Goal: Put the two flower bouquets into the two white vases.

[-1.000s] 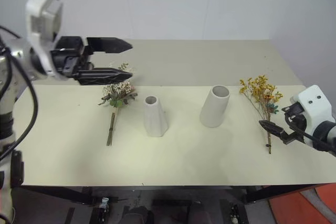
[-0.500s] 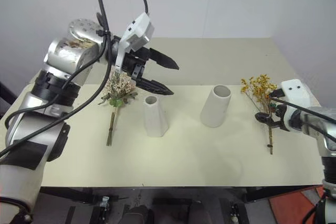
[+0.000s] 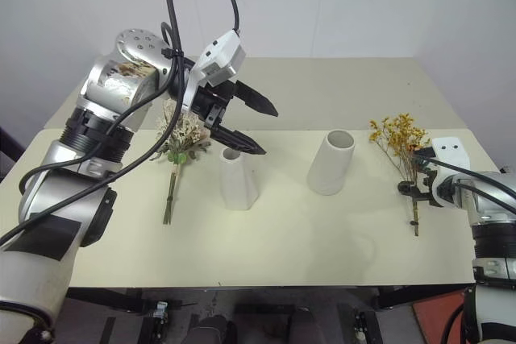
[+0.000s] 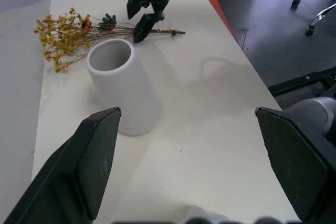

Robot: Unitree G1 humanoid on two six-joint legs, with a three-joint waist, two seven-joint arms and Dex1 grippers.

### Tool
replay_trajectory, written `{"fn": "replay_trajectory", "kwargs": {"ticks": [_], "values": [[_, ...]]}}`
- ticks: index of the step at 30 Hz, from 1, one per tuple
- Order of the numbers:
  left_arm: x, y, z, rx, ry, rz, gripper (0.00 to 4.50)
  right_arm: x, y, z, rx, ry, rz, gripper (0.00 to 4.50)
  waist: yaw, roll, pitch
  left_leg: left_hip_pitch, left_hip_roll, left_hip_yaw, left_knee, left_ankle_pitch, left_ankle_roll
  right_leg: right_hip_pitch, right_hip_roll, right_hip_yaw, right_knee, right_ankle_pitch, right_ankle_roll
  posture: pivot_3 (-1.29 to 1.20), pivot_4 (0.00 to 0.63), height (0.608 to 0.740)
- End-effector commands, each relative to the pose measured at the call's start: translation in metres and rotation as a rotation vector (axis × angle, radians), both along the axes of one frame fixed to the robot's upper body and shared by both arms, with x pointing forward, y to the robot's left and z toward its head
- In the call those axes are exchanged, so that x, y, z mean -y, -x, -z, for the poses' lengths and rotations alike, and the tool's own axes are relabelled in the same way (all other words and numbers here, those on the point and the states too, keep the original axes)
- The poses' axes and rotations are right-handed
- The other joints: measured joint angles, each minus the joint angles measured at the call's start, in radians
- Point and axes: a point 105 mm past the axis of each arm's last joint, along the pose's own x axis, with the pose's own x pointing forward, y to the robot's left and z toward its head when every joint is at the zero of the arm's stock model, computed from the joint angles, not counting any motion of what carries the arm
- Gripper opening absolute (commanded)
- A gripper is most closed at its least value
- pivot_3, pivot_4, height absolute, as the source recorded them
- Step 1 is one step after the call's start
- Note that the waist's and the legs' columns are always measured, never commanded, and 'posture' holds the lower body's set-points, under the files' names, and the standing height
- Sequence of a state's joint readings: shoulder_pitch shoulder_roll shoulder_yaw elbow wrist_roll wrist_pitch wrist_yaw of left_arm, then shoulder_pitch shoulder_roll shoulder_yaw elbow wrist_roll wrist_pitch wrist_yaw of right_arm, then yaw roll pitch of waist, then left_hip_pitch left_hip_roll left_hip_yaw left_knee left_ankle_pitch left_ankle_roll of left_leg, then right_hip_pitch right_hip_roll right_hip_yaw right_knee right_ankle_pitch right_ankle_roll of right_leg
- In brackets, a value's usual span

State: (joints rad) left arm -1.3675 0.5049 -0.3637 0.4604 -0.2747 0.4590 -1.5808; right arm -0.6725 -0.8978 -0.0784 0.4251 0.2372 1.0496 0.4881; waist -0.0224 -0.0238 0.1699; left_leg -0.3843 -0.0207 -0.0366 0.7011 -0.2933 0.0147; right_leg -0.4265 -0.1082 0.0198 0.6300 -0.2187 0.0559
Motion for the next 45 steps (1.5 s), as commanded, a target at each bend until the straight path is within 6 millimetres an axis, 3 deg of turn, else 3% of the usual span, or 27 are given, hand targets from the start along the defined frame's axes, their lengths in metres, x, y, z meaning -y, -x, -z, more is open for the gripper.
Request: {"fn": "replay_trajectory", "kwargs": {"ticks": [1,12,15,19,23,27,31,38,45], "values": [[-0.002,0.004,-0.01,0.039,0.022,0.001,4.5,0.005,-0.01,-0.008,0.029,0.028,0.008,3.9,-0.002,0.0,0.0,0.0,0.0,0.0,0.0,0.0,0.0,0.0,0.0,0.0,0.0,0.0,0.0,0.0,0.15,0.74],[-0.008,0.004,-0.011,0.042,0.035,-0.025,4.5,0.005,-0.02,-0.002,-0.008,0.006,-0.002,0.11,-0.008,0.0,0.0,-0.001,0.0,0.0,0.0,0.0,0.0,0.0,0.0,0.0,0.001,0.0,0.0,0.0,0.15,0.74],[-0.01,0.001,-0.014,0.05,0.045,-0.039,4.5,0.006,-0.022,-0.007,0.025,0.018,0.017,0.04,-0.01,0.0,0.0,-0.001,0.0,0.0,0.0,0.0,0.0,0.0,0.0,0.0,0.001,0.0,0.0,0.0,0.15,0.74],[-0.011,-0.003,-0.018,0.059,0.067,-0.062,4.5,0.005,-0.025,-0.03,0.14,0.033,0.06,0.04,-0.016,0.001,0.0,-0.001,0.0,0.0,0.0,0.0,0.0,0.0,0.0,0.0,0.002,0.0,0.0,0.0,0.15,0.74],[-0.013,-0.003,-0.02,0.051,0.083,-0.075,4.5,0.004,-0.026,-0.092,0.554,0.103,0.142,0.04,-0.016,0.002,0.0,-0.001,0.0,-0.001,0.0,0.0,0.0,-0.002,0.0,0.0,0.003,0.0,0.0,0.0,0.15,0.74],[-0.018,-0.005,-0.019,0.03,0.11,-0.108,4.5,-0.018,-0.004,-0.147,0.962,0.083,0.08,0.04,-0.016,0.002,0.0,-0.002,0.0,-0.002,0.0,0.0,-0.001,-0.002,0.0,0.0,0.003,0.0,0.0,0.0,0.15,0.74],[-0.022,-0.006,-0.018,0.016,0.121,-0.123,4.5,-0.047,0.018,-0.186,1.202,-0.116,-0.009,0.04,-0.017,0.003,0.0,-0.001,0.0,-0.002,0.0,0.0,-0.001,-0.002,0.0,0.0,0.004,0.0,0.001,0.0,0.15,0.74],[-0.025,-0.008,-0.018,0.005,0.134,-0.151,4.5,-0.098,0.044,-0.219,1.436,-0.44,-0.259,0.04,-0.019,0.003,0.0,0.0,0.0,-0.003,0.0,0.0,-0.001,-0.002,0.0,0.0,0.005,0.0,0.0,0.0,0.15,0.74],[-0.03,-0.011,-0.014,-0.018,0.145,-0.19,4.5,-0.133,0.037,-0.209,1.422,-0.525,-0.38,0.04,-0.02,0.003,0.0,0.0,-0.001,-0.006,0.0,0.0,-0.001,-0.002,0.0,0.0,0.007,0.0,0.0,0.0,0.15,0.74]]}}
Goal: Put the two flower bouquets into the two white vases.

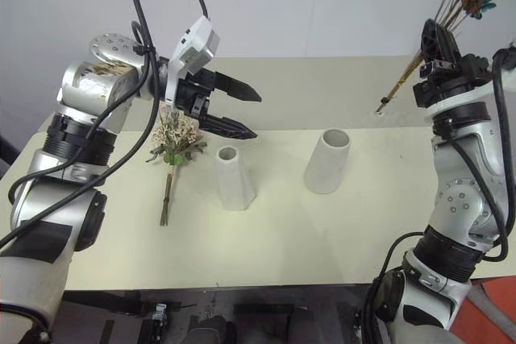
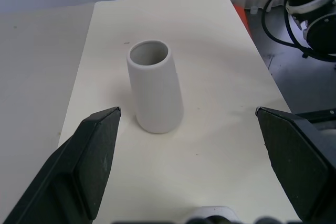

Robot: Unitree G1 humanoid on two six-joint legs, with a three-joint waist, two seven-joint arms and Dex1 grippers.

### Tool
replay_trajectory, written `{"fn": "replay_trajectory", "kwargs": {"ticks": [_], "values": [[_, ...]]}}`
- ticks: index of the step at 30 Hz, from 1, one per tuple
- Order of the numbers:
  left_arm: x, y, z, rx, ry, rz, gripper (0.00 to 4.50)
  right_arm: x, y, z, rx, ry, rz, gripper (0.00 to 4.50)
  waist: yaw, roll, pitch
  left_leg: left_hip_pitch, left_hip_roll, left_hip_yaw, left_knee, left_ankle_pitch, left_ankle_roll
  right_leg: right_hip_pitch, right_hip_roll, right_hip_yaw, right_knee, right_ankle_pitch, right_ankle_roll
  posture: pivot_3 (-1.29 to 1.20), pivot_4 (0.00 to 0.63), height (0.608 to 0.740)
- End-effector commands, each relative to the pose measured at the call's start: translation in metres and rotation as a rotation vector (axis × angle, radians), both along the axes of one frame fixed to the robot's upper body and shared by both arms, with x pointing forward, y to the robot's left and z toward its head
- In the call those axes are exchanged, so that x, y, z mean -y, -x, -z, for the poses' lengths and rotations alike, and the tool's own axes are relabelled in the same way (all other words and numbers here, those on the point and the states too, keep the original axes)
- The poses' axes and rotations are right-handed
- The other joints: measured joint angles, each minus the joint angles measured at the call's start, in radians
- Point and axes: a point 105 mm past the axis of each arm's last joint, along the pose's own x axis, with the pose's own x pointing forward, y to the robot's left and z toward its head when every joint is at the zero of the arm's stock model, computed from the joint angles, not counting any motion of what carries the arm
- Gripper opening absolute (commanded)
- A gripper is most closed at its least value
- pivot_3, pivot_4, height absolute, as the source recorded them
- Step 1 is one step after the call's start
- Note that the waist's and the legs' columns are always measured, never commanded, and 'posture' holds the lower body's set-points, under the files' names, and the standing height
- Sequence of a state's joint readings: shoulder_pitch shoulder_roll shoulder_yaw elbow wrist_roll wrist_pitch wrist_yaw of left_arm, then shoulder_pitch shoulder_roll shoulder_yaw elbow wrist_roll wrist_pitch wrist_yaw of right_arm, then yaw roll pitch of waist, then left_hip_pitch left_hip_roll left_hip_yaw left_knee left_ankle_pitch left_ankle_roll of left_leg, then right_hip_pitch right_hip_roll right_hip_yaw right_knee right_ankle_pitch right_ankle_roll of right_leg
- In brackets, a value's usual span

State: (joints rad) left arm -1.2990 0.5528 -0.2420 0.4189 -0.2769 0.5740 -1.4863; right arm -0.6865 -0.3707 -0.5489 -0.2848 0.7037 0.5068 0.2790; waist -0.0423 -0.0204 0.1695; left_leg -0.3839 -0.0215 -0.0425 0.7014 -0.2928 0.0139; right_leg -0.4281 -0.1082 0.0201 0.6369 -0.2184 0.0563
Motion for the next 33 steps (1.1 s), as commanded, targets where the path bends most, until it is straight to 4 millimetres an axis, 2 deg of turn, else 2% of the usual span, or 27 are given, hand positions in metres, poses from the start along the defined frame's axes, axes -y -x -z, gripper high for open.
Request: {"fn": "replay_trajectory", "kwargs": {"ticks": [1,9,21,27,33], "values": [[-0.003,0.003,-0.007,0.034,0.016,-0.01,4.5,-0.016,0.003,-0.005,0.051,0.022,-0.035,0.04,-0.001,0.0,0.0,0.0,0.0,0.0,0.0,0.0,0.0,0.0,0.0,0.0,0.001,0.0,0.0,0.0,0.15,0.74],[-0.009,0.001,-0.005,0.038,0.014,-0.049,4.5,-0.032,0.0,0.008,0.022,0.048,-0.09,0.04,0.0,0.0,0.0,0.0,-0.001,-0.003,0.0,0.0,0.0,0.0,0.0,0.0,0.002,0.0,0.0,0.0,0.15,0.74],[-0.011,0.003,-0.004,0.048,0.021,-0.067,4.5,-0.04,-0.018,0.064,-0.053,0.082,-0.066,0.04,-0.002,0.0,0.0,0.002,-0.001,-0.003,0.0,0.001,-0.001,0.0,0.0,0.001,0.003,0.0,0.0,0.0,0.15,0.74],[-0.014,0.004,-0.004,0.055,0.017,-0.073,4.5,-0.049,-0.019,0.085,-0.047,0.133,-0.073,0.04,-0.003,0.001,0.0,0.002,-0.001,-0.004,0.0,0.001,-0.001,0.0,0.0,0.001,0.003,0.0,0.0,0.0,0.15,0.74],[-0.015,0.005,-0.003,0.057,0.02,-0.075,4.5,-0.055,-0.02,0.092,-0.029,0.181,-0.054,0.04,-0.003,0.001,0.0,0.002,-0.001,-0.004,0.0,0.001,-0.001,0.0,0.0,0.001,0.003,0.0,0.0,0.0,0.15,0.74]]}}
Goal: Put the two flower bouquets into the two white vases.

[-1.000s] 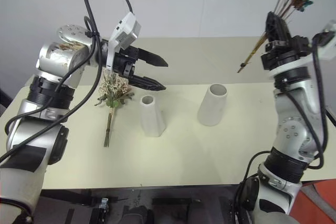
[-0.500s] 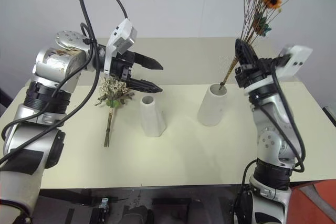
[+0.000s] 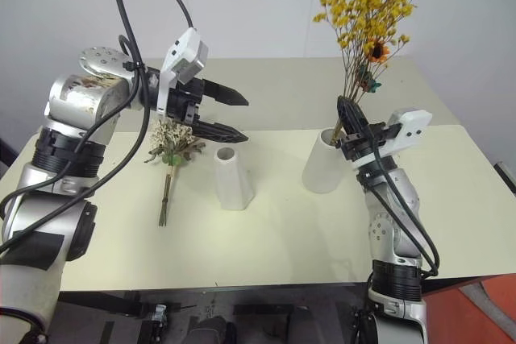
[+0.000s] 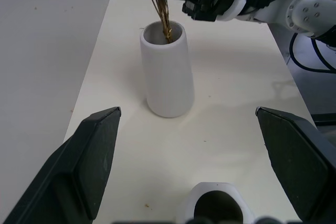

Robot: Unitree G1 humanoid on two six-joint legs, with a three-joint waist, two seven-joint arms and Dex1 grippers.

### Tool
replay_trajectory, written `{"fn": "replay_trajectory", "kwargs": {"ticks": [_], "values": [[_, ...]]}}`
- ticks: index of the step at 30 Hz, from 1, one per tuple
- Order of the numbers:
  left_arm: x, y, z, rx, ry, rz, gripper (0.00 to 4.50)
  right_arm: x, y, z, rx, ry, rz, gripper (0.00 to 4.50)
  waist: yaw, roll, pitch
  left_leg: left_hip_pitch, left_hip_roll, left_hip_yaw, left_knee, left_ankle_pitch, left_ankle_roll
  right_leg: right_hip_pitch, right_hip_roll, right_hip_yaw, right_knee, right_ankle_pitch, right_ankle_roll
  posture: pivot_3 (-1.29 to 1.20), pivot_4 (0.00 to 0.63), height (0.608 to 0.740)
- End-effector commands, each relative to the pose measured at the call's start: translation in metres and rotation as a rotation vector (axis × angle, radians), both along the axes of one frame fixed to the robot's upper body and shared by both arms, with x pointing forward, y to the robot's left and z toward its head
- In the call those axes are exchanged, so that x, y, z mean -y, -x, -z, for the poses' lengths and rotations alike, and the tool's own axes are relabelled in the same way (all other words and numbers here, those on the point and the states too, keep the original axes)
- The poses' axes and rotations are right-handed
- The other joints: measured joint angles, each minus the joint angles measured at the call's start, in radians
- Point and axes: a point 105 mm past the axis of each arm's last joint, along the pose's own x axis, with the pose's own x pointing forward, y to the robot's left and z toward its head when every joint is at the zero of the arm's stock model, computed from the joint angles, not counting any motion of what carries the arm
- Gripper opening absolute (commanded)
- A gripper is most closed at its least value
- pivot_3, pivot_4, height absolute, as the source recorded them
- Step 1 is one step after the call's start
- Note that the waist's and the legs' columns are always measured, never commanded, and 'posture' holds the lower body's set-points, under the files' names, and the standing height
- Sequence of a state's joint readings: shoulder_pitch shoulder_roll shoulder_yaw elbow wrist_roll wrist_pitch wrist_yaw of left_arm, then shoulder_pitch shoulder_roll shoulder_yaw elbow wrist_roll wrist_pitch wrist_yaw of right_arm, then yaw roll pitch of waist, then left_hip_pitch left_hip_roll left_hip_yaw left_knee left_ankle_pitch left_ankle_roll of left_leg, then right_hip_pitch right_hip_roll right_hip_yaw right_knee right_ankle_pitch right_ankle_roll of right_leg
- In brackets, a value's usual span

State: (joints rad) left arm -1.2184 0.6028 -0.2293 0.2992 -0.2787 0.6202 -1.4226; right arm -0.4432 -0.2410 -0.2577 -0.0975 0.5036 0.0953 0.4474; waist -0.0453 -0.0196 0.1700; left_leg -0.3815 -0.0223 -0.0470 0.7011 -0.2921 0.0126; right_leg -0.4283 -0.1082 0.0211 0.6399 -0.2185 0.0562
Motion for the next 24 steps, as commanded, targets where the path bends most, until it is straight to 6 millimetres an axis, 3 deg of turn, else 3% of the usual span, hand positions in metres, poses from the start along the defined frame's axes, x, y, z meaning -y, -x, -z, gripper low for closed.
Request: {"fn": "replay_trajectory", "kwargs": {"ticks": [1,2,5,16,24], "values": [[-0.003,0.004,-0.013,0.04,0.03,0.003,4.5,-0.001,0.005,-0.009,0.073,0.029,0.028,0.04,-0.001,0.0,0.0,0.0,0.0,0.0,0.0,0.0,0.0,0.0,0.0,0.0,0.0,0.0,0.0,0.0,0.15,0.74],[-0.003,0.004,-0.013,0.041,0.03,0.002,4.5,-0.002,0.005,-0.009,0.076,0.028,0.021,0.04,0.0,0.0,0.0,0.0,0.0,0.0,0.0,0.0,0.0,0.0,0.0,0.0,0.0,0.0,0.0,0.0,0.15,0.74],[-0.003,0.004,-0.013,0.044,0.031,0.001,4.5,-0.001,0.006,-0.009,0.089,0.04,0.013,0.79,0.0,0.0,0.0,0.0,0.0,0.0,0.0,0.0,0.0,0.0,0.0,0.0,0.0,0.0,0.0,0.0,0.15,0.74],[-0.003,0.001,-0.012,0.07,0.035,-0.016,4.5,0.006,0.023,-0.002,0.057,0.139,0.033,4.4,0.002,0.0,0.0,0.0,0.0,-0.001,0.0,0.0,0.0,0.0,0.0,0.0,0.0,0.0,0.0,0.0,0.15,0.74],[-0.003,0.0,-0.014,0.071,0.051,-0.023,4.5,0.011,0.036,-0.001,0.031,0.162,0.025,4.46,0.002,0.0,0.0,0.0,0.0,0.0,0.0,0.0,0.0,0.0,0.0,0.0,0.0,0.0,0.0,0.0,0.15,0.74]]}}
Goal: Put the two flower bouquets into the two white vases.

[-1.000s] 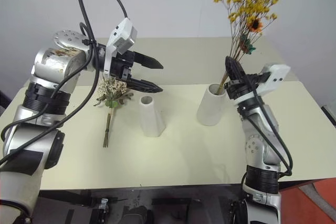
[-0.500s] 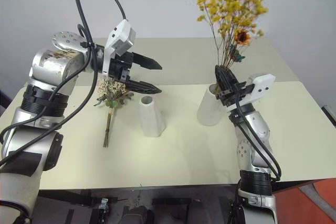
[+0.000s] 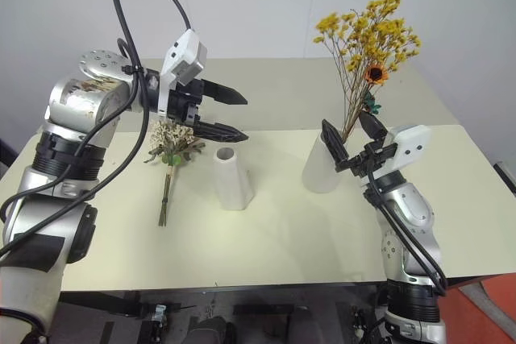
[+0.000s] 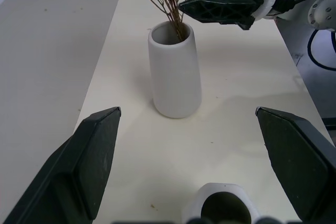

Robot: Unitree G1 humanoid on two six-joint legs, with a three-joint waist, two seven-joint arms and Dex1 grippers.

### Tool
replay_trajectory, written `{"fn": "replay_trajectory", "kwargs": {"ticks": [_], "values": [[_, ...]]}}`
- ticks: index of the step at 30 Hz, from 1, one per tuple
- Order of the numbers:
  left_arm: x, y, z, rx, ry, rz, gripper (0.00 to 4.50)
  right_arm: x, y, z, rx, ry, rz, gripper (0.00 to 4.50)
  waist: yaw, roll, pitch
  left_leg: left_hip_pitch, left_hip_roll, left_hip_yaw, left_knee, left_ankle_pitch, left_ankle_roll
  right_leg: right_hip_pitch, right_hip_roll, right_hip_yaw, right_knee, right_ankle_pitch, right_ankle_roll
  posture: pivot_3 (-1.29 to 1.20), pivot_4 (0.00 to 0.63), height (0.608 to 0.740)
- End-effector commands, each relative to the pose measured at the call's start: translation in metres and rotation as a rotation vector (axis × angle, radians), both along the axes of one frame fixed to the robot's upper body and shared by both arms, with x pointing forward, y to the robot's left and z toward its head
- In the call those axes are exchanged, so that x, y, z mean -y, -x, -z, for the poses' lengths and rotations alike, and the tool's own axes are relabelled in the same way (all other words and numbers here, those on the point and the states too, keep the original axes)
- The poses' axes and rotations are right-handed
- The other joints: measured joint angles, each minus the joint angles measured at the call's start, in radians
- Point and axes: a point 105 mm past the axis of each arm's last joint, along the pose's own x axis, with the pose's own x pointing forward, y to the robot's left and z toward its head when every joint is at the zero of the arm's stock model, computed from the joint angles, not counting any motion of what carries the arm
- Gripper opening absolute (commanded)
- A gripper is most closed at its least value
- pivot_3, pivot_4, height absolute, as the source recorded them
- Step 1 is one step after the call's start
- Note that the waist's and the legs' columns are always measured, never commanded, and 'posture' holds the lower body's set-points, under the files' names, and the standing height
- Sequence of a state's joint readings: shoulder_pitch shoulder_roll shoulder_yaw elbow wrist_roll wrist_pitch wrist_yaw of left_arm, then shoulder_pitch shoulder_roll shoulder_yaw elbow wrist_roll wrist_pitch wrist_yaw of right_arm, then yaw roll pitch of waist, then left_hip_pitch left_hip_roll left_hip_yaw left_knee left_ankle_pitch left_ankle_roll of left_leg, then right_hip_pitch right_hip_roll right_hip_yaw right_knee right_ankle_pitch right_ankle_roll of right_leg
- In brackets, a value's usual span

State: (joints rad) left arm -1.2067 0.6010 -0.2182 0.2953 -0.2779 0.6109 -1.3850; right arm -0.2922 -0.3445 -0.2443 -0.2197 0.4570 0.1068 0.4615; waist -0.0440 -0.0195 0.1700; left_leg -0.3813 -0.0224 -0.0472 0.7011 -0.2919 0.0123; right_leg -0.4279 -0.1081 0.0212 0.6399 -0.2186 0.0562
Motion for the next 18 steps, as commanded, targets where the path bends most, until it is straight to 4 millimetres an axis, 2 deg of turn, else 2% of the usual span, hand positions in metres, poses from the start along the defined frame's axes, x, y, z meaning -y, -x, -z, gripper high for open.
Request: {"fn": "replay_trajectory", "kwargs": {"ticks": [1,5,8,13,18], "values": [[-0.002,0.003,-0.015,0.051,0.037,0.007,4.5,-0.003,0.02,-0.017,0.059,-0.001,-0.074,4.46,0.001,0.0,0.0,0.0,0.0,0.0,0.0,0.0,0.0,0.0,0.0,0.0,0.0,0.0,0.0,0.0,0.15,0.74],[-0.004,0.003,-0.016,0.051,0.041,0.001,4.5,-0.013,0.035,-0.01,0.02,0.082,-0.159,4.46,0.002,0.0,0.0,-0.001,0.0,0.0,0.0,0.0,0.0,0.0,0.0,0.0,-0.001,0.0,0.0,0.0,0.15,0.74],[-0.006,0.002,-0.015,0.052,0.041,-0.01,4.5,-0.016,0.032,0.002,-0.022,0.197,-0.134,4.46,0.002,0.0,0.0,0.001,0.0,0.0,0.0,0.0,0.0,0.002,0.0,0.0,-0.001,0.0,0.0,0.0,0.15,0.74],[-0.007,0.001,-0.017,0.047,0.055,-0.02,4.5,-0.01,0.016,0.01,-0.1,0.311,-0.053,4.46,0.001,0.0,0.0,0.003,0.0,0.001,0.0,0.0,0.0,0.003,0.0,0.0,0.0,0.0,0.0,0.0,0.15,0.74],[-0.008,0.001,-0.018,0.05,0.059,-0.03,4.5,0.004,0.003,-0.003,-0.095,0.274,0.024,4.46,0.003,0.0,0.0,0.002,0.0,0.001,0.001,0.0,0.0,0.003,0.0,0.0,0.0,0.0,0.0,0.0,0.15,0.74]]}}
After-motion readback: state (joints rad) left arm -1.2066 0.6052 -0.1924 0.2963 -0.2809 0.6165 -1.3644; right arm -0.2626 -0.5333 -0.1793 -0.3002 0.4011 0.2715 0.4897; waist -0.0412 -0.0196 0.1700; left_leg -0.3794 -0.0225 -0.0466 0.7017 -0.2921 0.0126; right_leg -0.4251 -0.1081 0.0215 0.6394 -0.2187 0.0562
